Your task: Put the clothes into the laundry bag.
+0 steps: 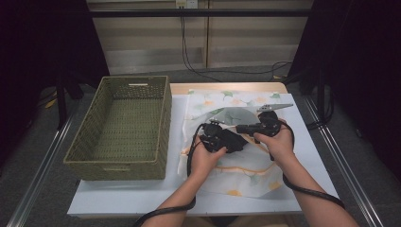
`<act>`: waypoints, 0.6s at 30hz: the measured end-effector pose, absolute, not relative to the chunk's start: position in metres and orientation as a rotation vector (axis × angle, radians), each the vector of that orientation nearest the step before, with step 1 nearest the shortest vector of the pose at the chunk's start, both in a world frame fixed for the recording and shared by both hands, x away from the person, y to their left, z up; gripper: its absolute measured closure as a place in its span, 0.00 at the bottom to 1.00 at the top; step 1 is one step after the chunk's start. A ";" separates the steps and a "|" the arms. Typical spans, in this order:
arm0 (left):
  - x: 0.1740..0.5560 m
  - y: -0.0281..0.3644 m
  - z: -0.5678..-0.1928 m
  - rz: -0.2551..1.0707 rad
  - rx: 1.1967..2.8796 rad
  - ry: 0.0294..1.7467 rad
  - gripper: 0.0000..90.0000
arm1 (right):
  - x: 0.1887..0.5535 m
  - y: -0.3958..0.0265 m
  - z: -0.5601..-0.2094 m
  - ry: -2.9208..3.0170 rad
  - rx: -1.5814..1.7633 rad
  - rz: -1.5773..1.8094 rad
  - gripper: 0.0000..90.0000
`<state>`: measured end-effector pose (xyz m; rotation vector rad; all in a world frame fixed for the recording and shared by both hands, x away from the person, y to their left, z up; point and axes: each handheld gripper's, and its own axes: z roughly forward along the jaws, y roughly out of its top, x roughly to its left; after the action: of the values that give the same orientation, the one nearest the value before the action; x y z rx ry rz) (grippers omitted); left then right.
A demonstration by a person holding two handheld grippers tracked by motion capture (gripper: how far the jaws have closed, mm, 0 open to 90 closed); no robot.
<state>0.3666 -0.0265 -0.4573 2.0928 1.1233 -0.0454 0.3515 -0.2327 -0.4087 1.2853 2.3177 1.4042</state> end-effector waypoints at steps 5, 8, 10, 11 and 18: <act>0.357 -0.015 -0.448 -0.041 2.133 1.065 0.53 | 0.348 -0.233 -0.408 2.329 1.280 1.405 1.00; 0.352 -0.008 -0.446 -0.036 2.126 1.065 0.50 | 0.346 -0.233 -0.408 2.337 1.275 1.412 1.00; 0.350 -0.005 -0.446 -0.034 2.140 1.051 0.47 | 0.345 -0.234 -0.407 2.344 1.267 1.412 1.00; 0.350 -0.003 -0.445 -0.029 2.140 1.051 0.45 | 0.344 -0.233 -0.407 2.349 1.274 1.413 1.00; 0.343 0.001 -0.443 -0.012 2.150 1.033 0.37 | 0.338 -0.234 -0.407 2.363 1.254 1.423 1.00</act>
<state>0.3427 0.0011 -0.4432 2.1504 1.0328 -0.0125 0.3378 -0.2341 -0.4074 1.2536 2.3632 1.4230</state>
